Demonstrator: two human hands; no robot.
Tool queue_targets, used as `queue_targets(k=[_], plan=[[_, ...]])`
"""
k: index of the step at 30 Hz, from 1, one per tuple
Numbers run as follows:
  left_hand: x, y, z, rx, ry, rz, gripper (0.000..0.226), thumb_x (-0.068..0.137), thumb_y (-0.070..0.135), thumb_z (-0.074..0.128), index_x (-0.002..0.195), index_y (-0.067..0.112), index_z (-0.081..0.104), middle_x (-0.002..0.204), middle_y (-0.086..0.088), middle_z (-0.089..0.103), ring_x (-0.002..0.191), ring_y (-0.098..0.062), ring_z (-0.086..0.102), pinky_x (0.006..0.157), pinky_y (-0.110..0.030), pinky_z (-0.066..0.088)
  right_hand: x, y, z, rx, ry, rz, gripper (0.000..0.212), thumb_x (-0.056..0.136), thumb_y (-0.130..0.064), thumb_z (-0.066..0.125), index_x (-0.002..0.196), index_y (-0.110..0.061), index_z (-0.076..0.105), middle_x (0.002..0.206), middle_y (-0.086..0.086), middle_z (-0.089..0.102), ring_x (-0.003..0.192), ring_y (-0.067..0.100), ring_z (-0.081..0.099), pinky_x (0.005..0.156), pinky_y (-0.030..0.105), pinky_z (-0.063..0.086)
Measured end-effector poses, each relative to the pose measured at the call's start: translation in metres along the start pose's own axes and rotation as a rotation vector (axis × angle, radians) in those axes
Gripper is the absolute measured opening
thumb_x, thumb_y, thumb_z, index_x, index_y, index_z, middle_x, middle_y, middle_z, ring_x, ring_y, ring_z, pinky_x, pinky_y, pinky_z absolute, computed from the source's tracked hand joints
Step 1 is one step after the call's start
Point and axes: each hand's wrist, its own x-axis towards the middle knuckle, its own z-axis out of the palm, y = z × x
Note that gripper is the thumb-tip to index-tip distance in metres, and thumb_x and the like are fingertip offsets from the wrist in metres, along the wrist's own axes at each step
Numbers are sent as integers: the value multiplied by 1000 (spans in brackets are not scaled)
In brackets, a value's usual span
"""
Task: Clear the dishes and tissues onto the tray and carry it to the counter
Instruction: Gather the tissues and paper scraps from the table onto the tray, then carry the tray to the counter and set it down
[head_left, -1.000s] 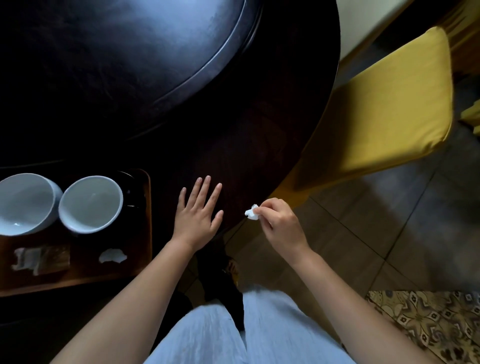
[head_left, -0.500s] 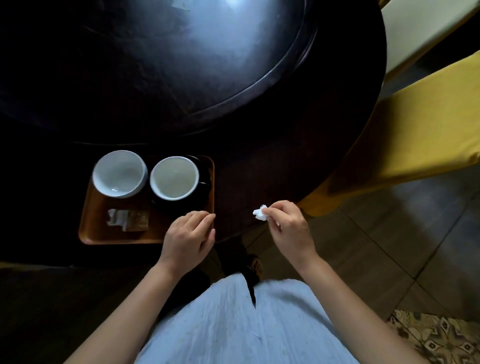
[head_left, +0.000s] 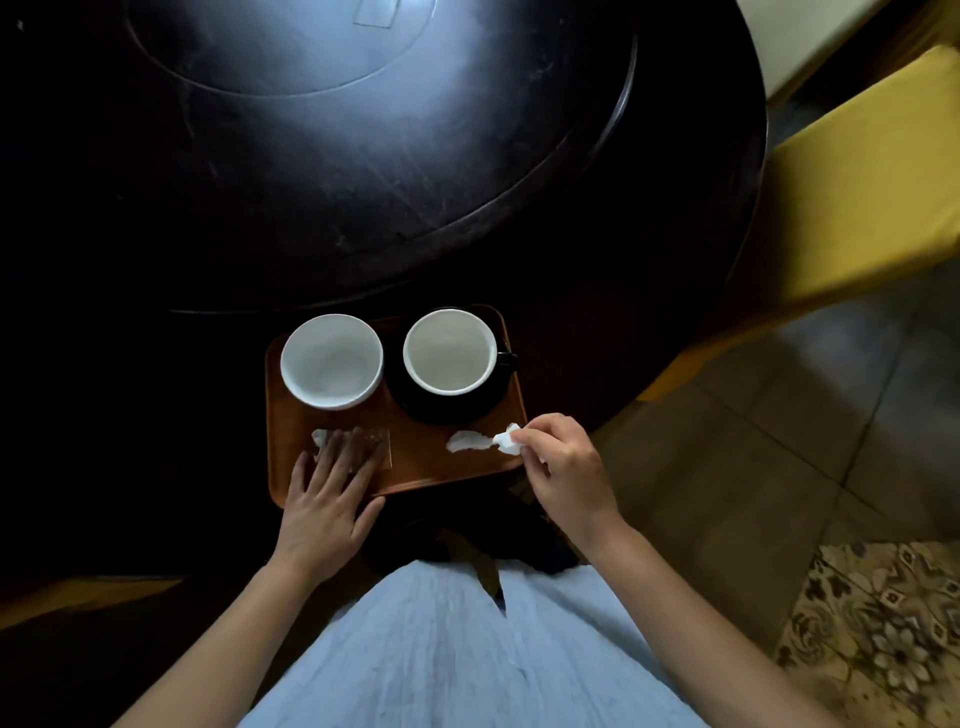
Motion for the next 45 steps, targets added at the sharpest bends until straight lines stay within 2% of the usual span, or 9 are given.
queue_targets(k=[9, 15, 21, 28, 31, 35, 40, 42, 45], plan=[[-1, -32, -5, 14, -2, 35, 75, 89, 61, 6, 138, 16, 41, 149, -13, 31, 139, -29, 21, 110, -44, 13, 9, -62, 66, 16, -8, -12, 9, 87, -3, 62, 89, -1, 71, 80, 14, 64, 75, 27, 59, 65, 36, 56], [0, -34, -4, 15, 7, 42, 72, 90, 60, 8, 138, 17, 41, 149, -10, 28, 139, -27, 23, 109, -44, 16, 14, -81, 100, -195, -71, -35, 11, 82, -3, 67, 93, -4, 70, 80, 9, 66, 72, 23, 62, 56, 30, 58], [0, -37, -1, -13, 32, 64, 71, 90, 60, 9, 140, 18, 37, 150, -10, 30, 140, -21, 13, 109, -44, 15, -18, -88, 111, -442, -227, -20, 60, 81, -37, 64, 131, -8, 50, 135, 8, 56, 121, 23, 54, 94, 33, 52], [0, -38, -1, -21, 17, 85, 72, 90, 61, 8, 138, 19, 42, 150, -10, 31, 140, -27, 22, 108, -45, 16, -29, -82, 119, -447, -430, 29, 65, 95, -49, 33, 146, -13, 18, 158, 5, 11, 145, 23, 10, 115, 49, 17], [-1, -38, -2, -23, 12, 84, 72, 90, 61, 8, 138, 19, 41, 151, -10, 30, 142, -24, 15, 110, -46, 13, -29, -82, 114, -441, -452, 14, 58, 95, -49, 33, 145, -22, 24, 157, 3, 16, 144, 24, 15, 114, 52, 19], [-7, -39, -3, -40, 32, 95, 70, 91, 58, 9, 139, 18, 40, 150, -9, 33, 141, -18, 8, 112, -43, 2, -24, -81, 99, -469, -337, -35, 50, 88, -48, 49, 132, -25, 49, 141, -1, 50, 129, 23, 47, 101, 48, 43], [-16, -46, -11, -163, 194, 123, 57, 93, 47, 27, 142, 18, 34, 151, -7, 31, 142, -19, 13, 113, -43, 10, -17, -69, 83, -287, -174, -130, 40, 89, -34, 51, 125, -18, 55, 133, 4, 57, 120, 22, 54, 98, 43, 45], [-17, -52, -16, -301, 315, 5, 54, 89, 38, 38, 138, 13, 40, 147, -11, 38, 140, -22, 23, 111, -42, 20, -12, -59, 71, -183, -74, -102, 27, 88, -23, 56, 112, -14, 63, 116, 7, 66, 106, 22, 61, 88, 38, 51], [-8, -62, -26, -491, 431, -285, 44, 90, 26, 48, 128, 4, 49, 129, -19, 52, 124, -32, 45, 101, -46, 36, 5, -33, 50, -23, 77, 181, 11, 86, -7, 61, 97, -6, 64, 97, 11, 63, 86, 25, 63, 72, 31, 51]])
